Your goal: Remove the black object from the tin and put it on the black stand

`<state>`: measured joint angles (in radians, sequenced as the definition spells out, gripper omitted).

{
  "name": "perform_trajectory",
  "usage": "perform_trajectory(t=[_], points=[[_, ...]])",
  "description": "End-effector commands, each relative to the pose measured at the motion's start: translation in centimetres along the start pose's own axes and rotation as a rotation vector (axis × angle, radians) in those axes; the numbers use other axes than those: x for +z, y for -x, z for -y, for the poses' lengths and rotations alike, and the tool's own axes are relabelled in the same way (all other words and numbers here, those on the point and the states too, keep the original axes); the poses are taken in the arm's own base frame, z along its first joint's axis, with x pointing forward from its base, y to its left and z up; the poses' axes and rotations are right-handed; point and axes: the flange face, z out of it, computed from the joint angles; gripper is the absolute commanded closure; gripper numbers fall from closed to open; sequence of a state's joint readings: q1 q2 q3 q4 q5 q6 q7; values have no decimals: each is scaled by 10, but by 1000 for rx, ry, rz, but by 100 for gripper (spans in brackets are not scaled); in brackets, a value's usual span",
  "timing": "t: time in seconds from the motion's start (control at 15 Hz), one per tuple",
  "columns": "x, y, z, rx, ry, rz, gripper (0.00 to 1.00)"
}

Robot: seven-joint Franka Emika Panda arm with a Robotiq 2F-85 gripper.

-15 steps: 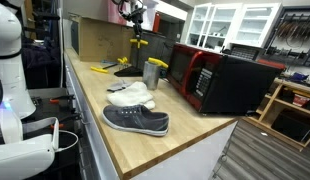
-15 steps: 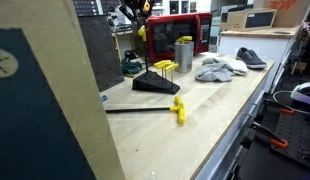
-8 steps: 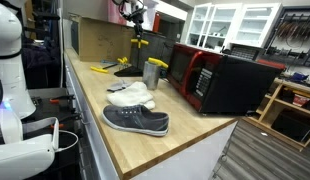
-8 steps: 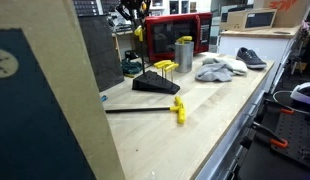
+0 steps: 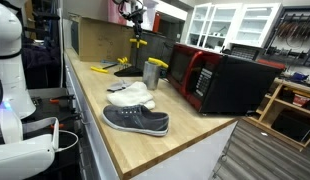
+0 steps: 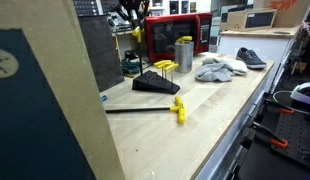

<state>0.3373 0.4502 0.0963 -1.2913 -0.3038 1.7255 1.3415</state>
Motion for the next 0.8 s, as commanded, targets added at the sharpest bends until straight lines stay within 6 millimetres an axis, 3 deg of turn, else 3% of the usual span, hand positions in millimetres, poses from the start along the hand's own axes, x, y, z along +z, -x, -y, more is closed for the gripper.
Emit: perform_trajectory(t=[0.0,0.73], points=[[-12,-1,-1,23,-14,22,94],[-18,-3,-20,16,23,9,94]])
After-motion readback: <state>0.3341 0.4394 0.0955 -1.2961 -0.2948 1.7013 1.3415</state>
